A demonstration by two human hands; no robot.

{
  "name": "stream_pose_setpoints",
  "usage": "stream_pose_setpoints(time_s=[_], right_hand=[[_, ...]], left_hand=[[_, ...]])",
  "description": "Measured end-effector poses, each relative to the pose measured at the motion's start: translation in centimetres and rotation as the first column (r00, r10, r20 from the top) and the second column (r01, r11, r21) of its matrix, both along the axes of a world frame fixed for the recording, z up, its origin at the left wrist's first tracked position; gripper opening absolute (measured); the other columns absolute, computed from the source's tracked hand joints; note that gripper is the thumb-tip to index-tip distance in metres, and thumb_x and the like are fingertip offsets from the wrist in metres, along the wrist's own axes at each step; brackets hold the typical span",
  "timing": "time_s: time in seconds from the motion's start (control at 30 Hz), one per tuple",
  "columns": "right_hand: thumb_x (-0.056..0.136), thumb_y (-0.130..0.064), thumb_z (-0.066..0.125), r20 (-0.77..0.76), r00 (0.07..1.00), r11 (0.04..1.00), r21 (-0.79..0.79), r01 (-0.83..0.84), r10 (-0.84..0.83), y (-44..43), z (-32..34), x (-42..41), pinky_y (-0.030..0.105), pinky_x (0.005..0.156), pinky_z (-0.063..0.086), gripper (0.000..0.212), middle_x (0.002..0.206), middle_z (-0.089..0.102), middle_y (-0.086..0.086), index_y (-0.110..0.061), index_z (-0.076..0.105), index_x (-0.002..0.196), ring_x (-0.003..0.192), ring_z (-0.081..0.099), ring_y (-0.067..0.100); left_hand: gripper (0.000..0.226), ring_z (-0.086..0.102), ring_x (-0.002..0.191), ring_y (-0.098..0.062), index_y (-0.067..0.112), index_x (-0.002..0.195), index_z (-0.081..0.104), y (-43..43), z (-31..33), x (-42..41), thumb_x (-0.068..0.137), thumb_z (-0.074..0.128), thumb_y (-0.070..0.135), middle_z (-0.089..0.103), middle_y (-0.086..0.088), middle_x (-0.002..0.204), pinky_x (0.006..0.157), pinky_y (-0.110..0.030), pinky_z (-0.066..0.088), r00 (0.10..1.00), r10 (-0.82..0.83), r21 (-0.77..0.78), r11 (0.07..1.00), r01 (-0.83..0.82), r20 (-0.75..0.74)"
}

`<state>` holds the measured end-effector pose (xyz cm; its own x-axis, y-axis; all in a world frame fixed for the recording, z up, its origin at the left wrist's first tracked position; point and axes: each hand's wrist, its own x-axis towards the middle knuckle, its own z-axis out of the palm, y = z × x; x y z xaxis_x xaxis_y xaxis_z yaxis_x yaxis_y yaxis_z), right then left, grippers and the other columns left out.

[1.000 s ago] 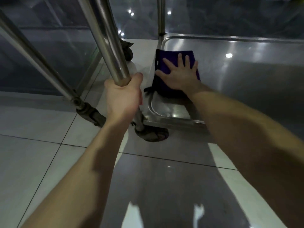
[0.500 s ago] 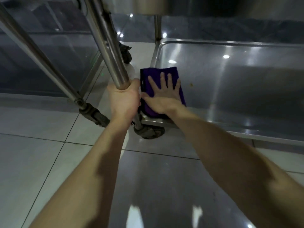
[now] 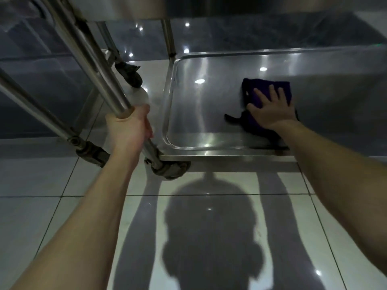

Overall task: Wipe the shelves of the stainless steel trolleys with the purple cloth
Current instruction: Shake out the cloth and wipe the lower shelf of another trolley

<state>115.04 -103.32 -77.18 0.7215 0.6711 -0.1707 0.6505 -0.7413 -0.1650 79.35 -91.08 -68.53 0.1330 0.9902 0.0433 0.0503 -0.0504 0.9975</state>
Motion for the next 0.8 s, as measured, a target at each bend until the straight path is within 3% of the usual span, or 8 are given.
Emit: stream_pose_setpoints(time_s=[0.2, 0.3, 0.43, 0.57, 0.7, 0.8], right_hand=[[0.092, -0.089, 0.020, -0.011, 1.000, 1.000, -0.005, 0.005, -0.005, 8.7, 1.1, -0.2, 0.072, 0.125, -0.014, 0.093, 0.181, -0.011, 0.009, -0.044, 0.003, 0.172, 0.165, -0.012, 0.040], [0.095, -0.088, 0.020, 0.000, 0.996, 0.996, -0.007, -0.093, 0.093, 14.4, 1.7, -3.2, 0.072, 0.124, -0.015, 0.090, 0.181, -0.011, 0.008, -0.044, 0.003, 0.172, 0.164, -0.013, 0.041], [0.097, -0.080, 0.020, 0.011, 0.947, 0.946, 0.033, -0.322, 0.322, 18.6, 1.3, -11.3, 0.070, 0.125, -0.014, 0.085, 0.181, -0.005, 0.009, -0.042, 0.008, 0.172, 0.165, -0.010, 0.041], [0.100, -0.073, 0.020, 0.006, 0.889, 0.886, 0.073, -0.458, 0.459, 14.5, 0.5, -16.2, 0.063, 0.126, -0.018, 0.079, 0.181, -0.008, 0.003, -0.043, 0.004, 0.171, 0.166, -0.012, 0.034], [0.099, -0.073, 0.021, -0.002, 0.800, 0.798, 0.077, -0.598, 0.600, 6.4, -0.2, -15.8, 0.057, 0.129, -0.017, 0.078, 0.181, -0.011, -0.004, -0.048, 0.002, 0.170, 0.166, -0.016, 0.024], [0.098, -0.074, 0.023, -0.020, 0.835, 0.833, 0.081, -0.547, 0.551, 1.1, -0.3, -11.8, 0.053, 0.131, -0.013, 0.076, 0.180, -0.011, -0.010, -0.053, 0.003, 0.169, 0.165, -0.014, 0.016]], left_hand=[[0.043, 0.049, 0.042, -0.023, 0.022, 0.044, 0.051, -0.4, -0.5, 0.3, 0.085, 0.067, 0.021, 0.047, -0.003, 0.044, 0.054, -0.034, 0.048, 1.000, -0.014, 0.055, 0.998, 0.012, 0.021], [0.035, 0.051, 0.042, -0.021, 0.017, 0.053, 0.051, -0.9, -0.7, 0.7, 0.083, 0.066, 0.024, 0.050, -0.003, 0.045, 0.049, -0.027, 0.047, 1.000, -0.020, 0.079, 0.997, 0.019, 0.009], [0.034, 0.051, 0.043, -0.022, 0.020, 0.055, 0.052, -1.0, -0.7, 0.8, 0.084, 0.068, 0.024, 0.051, -0.004, 0.048, 0.048, -0.031, 0.048, 1.000, -0.004, 0.056, 0.998, 0.004, -0.006], [0.036, 0.048, 0.042, -0.020, 0.023, 0.053, 0.050, -1.2, -0.2, 0.8, 0.084, 0.067, 0.021, 0.049, -0.001, 0.049, 0.052, -0.034, 0.047, 1.000, 0.012, 0.011, 1.000, -0.012, -0.003], [0.030, 0.053, 0.042, -0.018, 0.023, 0.055, 0.054, -1.6, 0.4, 0.9, 0.081, 0.067, 0.032, 0.054, 0.002, 0.047, 0.055, -0.033, 0.050, 0.998, 0.046, -0.057, 0.997, -0.048, -0.038], [0.035, 0.059, 0.045, -0.019, 0.022, 0.050, 0.060, -1.2, 0.2, 0.6, 0.080, 0.069, 0.038, 0.058, 0.001, 0.048, 0.061, -0.034, 0.055, 0.995, 0.045, -0.062, 0.997, -0.050, -0.090]])
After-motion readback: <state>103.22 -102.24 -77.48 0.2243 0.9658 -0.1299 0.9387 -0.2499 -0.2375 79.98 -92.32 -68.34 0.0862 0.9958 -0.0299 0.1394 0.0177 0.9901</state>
